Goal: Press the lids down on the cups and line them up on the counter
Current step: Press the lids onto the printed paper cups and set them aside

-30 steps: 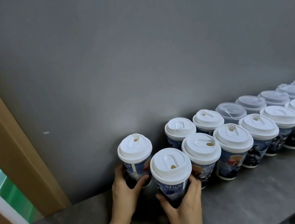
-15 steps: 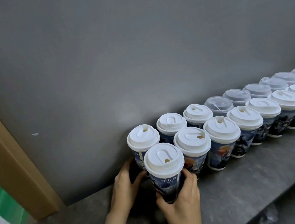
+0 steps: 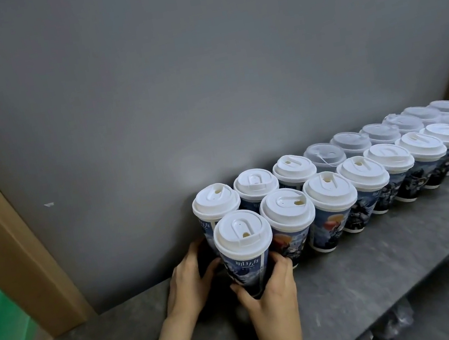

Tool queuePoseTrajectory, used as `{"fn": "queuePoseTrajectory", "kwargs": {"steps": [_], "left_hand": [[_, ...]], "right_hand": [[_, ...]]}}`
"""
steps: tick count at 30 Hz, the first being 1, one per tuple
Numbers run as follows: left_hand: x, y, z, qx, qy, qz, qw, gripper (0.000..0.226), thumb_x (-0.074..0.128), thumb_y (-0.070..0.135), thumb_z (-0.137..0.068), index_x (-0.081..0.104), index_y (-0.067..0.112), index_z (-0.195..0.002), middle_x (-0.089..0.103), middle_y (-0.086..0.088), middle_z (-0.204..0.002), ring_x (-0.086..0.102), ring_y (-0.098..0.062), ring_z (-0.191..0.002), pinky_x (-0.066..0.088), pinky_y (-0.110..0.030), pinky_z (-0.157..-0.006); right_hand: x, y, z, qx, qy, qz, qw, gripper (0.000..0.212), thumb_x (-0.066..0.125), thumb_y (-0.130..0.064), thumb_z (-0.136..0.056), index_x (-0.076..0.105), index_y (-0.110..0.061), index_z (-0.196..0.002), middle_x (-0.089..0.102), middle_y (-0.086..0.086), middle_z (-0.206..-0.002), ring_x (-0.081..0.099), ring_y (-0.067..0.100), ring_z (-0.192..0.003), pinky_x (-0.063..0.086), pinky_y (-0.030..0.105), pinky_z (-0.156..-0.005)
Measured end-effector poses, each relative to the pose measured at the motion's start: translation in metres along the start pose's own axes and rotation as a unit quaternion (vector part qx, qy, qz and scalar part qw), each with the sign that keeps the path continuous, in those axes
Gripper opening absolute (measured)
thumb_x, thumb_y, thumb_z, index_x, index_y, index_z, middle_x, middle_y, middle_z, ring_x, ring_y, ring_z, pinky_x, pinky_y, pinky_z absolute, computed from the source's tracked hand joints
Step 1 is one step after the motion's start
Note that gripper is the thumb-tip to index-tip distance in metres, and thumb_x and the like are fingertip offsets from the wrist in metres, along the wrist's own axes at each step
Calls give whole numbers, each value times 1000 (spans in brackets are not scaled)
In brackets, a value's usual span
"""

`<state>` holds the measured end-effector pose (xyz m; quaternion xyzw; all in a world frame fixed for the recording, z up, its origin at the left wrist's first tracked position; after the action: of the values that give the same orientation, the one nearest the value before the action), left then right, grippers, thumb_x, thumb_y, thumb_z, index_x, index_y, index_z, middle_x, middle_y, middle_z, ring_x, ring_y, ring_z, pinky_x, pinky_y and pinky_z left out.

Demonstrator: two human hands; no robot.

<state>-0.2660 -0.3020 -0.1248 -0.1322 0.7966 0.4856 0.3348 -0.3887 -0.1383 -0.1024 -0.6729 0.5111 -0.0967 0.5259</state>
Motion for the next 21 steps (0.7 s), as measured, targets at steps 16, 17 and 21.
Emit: {"fn": "queuePoseTrajectory", "kwargs": {"steps": [16,17,21], "left_hand": [[15,-5,-15,-88,-87,-30,992,55,62,55,-74,42,36,-122,65,-3,-126,58,-36,-114,47,-35,-76],[15,-4,-15,-86,-82,-23,993,51,63,54,-74,43,36,-117,65,-2,-124,58,-35,-113,46,-34,-74],[12,-3,-15,-80,-68,-10,994,48,64,54,-75,44,35,-114,64,3,-123,59,-32,-113,42,-32,-71]], "right_hand": [[8,10,1,42,-38,0,998,79,88,-28,-65,48,-9,-131,55,4,-112,55,30,-111,44,43,-94],[8,11,0,43,-38,1,998,79,88,-28,-65,48,-9,-131,54,3,-111,55,30,-111,44,44,-93],[11,11,-1,44,-43,1,998,78,88,-27,-67,47,-10,-131,54,3,-114,55,29,-113,45,45,-95]]}}
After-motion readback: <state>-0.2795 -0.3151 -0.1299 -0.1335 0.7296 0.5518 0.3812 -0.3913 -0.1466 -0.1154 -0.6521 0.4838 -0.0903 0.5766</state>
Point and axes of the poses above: each hand's wrist, its own z-axis away from the middle knuckle, its own x-axis out of the palm, y = z × x, the point moved 9 cm from there along -z, towards the middle knuckle
